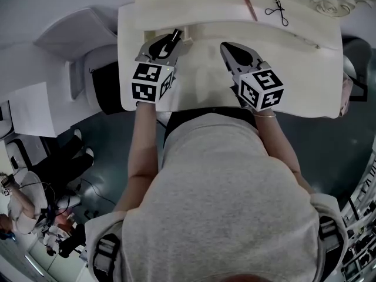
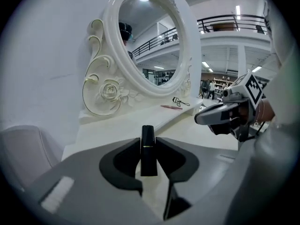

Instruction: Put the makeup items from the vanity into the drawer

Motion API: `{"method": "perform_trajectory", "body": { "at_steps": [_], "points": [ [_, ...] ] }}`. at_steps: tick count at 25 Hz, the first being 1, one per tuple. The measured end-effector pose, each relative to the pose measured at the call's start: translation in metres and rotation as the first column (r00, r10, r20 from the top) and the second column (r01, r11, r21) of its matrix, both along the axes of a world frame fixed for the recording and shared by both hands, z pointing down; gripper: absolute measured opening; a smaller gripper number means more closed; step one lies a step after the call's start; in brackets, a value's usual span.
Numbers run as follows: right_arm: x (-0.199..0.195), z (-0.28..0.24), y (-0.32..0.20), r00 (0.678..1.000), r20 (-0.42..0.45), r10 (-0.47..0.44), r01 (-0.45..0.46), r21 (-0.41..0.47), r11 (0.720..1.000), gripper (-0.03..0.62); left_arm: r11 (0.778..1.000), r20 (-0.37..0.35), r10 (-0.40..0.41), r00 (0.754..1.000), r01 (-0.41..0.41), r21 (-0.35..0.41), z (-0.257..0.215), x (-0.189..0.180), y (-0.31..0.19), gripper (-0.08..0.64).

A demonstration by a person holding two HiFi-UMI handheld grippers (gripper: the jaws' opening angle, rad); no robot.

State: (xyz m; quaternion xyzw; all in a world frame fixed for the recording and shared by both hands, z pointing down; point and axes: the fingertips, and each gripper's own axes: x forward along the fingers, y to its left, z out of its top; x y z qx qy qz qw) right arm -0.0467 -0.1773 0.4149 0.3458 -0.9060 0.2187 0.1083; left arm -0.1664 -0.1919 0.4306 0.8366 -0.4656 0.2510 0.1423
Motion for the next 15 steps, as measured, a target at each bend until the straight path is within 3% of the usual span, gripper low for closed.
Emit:
{"method": "perform_trajectory", "body": {
  "at_steps": [3, 8, 15],
  "points": [
    [-0.004, 0.0, -0.005, 1.0, -0.01, 0.006, -0.006, 0.002, 1.0, 0.008, 0.999, 0.072, 0.038, 0.997, -0.04, 0.025, 0.001, -0.006, -0.007, 0.109],
    [-0.008, 0.002, -0.009, 1.0, -0.023, 0.018, -0.018, -0.001, 1.0, 0.008, 0.994, 0.182, 0.109, 0.977, -0.112, 0.006, 0.012, -0.011, -0.013, 0.109],
    [-0.006, 0.006, -0.013, 0.999, -0.033, 0.04, -0.041, -0.014, 0.999, 0.008, 0.992, 0.201, 0.127, 0.971, -0.123, -0.035, 0.019, -0.024, -0.021, 0.107]
  ]
}}
